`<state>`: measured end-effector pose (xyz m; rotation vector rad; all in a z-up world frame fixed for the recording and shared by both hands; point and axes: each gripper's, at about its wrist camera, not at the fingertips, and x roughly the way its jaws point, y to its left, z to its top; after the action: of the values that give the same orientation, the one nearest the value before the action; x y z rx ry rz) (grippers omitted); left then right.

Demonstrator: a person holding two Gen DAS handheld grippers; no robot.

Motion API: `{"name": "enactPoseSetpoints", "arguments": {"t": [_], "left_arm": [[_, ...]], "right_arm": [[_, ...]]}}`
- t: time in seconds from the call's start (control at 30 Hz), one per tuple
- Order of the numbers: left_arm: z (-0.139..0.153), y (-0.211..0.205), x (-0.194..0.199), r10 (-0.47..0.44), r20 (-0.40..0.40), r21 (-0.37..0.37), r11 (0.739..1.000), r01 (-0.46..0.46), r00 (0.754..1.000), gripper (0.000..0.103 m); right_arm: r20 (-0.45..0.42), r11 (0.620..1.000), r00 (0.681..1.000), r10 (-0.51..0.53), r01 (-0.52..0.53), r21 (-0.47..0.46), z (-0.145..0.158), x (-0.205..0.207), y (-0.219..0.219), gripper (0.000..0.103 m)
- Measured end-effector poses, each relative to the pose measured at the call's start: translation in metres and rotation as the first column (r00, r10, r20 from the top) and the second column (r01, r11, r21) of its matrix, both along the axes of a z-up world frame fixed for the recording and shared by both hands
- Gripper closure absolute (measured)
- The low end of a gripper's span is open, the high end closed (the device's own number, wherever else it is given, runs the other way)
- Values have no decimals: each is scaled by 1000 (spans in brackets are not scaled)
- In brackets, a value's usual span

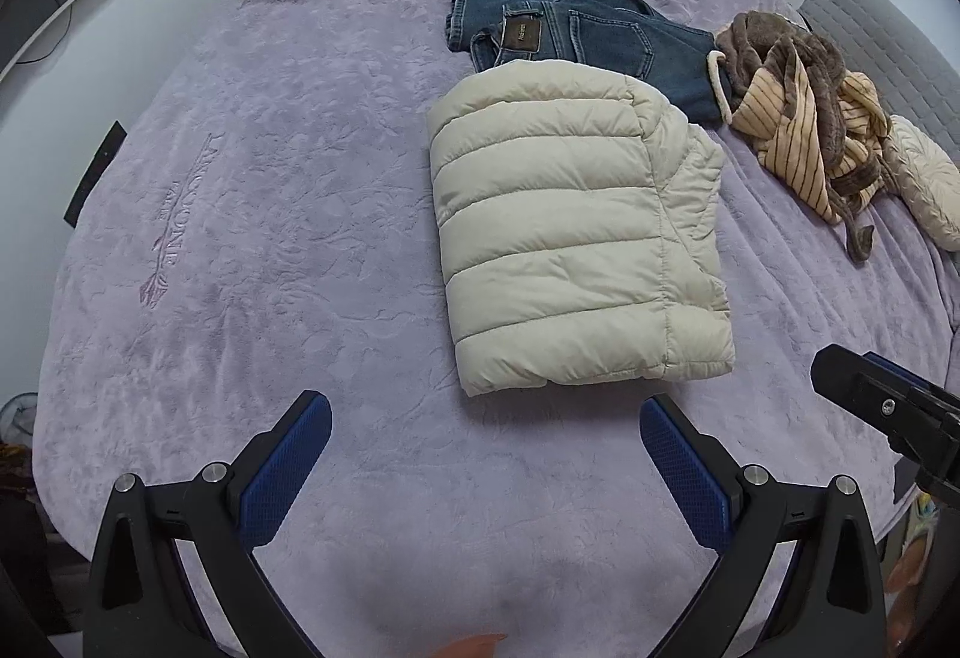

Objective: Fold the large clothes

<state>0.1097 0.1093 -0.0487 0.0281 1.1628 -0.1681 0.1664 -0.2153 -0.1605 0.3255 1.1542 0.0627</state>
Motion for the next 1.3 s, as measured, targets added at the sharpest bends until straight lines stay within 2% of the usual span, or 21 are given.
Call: {"name": "enactPoseSetpoints", "arguments": {"t": [0.13,0.27,0.57,0.9,1.3], "left_arm": [[16,0,-9,7,4,-7,1000,-7,1000,0],[32,2,-19,35,4,-27,999,-35,999,0],[56,1,-43,46,24,12,999,-46,999,0],[74,2,-51,54,61,31,998,-56,997,0],[76,1,-51,57,65,39,997,-59,996,0]], "right_arm": [[31,1000,999,-9,10,-30,21,-5,3,12],[16,998,1000,1,0,-57,34,-10,7,12],[42,994,999,11,-6,-108,59,-36,17,12],[57,992,998,6,1,-125,69,-42,15,12],[60,993,998,-8,15,-120,74,-44,15,12]]}}
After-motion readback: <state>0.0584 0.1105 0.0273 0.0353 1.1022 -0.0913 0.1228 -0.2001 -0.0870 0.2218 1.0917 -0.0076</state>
